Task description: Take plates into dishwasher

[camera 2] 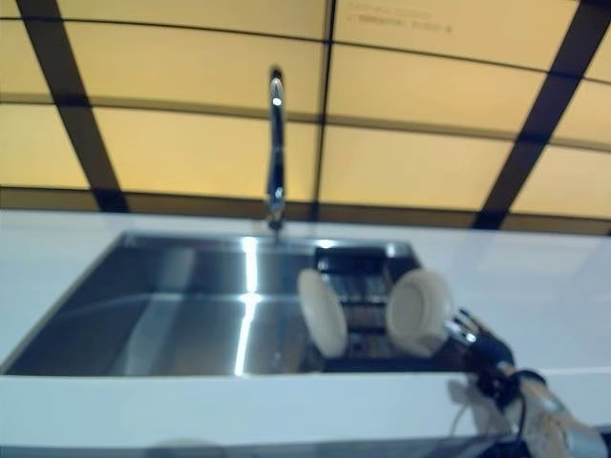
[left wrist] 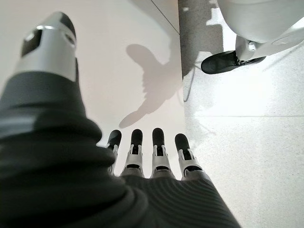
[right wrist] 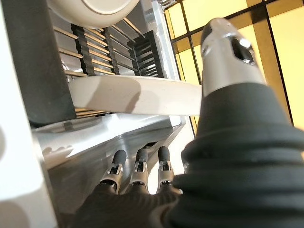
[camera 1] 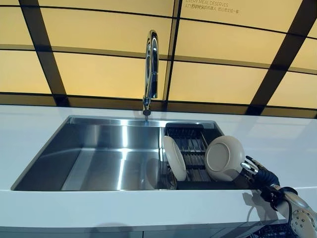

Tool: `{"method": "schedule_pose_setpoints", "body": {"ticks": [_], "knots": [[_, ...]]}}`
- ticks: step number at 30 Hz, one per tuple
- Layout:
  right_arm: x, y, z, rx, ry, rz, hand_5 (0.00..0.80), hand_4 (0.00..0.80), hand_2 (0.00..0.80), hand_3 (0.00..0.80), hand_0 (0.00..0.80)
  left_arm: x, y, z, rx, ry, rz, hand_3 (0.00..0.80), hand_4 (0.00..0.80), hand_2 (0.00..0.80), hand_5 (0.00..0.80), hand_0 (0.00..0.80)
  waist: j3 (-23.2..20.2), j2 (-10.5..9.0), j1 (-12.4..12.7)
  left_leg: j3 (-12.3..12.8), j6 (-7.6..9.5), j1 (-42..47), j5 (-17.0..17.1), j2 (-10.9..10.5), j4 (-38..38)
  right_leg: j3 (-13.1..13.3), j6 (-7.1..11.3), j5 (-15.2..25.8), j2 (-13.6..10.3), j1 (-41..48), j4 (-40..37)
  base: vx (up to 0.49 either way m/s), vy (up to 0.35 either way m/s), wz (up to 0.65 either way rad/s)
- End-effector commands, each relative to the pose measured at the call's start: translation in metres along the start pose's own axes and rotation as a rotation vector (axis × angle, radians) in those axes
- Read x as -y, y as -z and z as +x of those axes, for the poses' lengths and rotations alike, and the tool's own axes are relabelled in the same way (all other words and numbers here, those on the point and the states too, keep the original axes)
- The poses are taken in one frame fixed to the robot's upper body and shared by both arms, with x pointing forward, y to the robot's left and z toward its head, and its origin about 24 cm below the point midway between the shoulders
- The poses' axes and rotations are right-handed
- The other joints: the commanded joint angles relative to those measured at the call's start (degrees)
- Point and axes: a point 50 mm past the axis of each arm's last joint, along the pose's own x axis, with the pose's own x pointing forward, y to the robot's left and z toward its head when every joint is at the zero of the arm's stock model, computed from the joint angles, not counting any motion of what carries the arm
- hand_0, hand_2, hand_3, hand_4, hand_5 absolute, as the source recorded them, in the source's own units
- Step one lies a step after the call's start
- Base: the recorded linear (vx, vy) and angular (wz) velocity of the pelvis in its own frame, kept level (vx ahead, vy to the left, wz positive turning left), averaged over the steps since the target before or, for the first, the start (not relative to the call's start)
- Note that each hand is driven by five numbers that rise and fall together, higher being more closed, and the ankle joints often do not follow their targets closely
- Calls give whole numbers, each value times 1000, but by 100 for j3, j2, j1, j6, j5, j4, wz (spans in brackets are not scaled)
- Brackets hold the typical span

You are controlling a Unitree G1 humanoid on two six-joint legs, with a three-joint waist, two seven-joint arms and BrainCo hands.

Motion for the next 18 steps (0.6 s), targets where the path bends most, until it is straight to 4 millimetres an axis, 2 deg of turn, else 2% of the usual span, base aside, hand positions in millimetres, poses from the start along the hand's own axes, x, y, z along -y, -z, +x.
{"method": "schedule_pose_setpoints", "body": {"ticks": [1, 18], "knots": [[-28, -26, 7, 128, -107, 37, 0, 0, 0, 0, 0, -11, -17, 4, 59, -30, 35, 0, 0, 0, 0, 0, 128, -93, 180, 244, 398, -38, -209, -293, 112, -81, 206, -170, -67, -55, 455, 0, 0, 0], [-36, -29, 12, 118, -117, 9, 0, 0, 0, 0, 0, -8, -18, 4, 58, -20, 46, 0, 0, 0, 0, 0, 139, -108, 263, 205, 391, -43, -207, -298, 120, -148, 198, -172, -78, -10, 424, 0, 0, 0]]}}
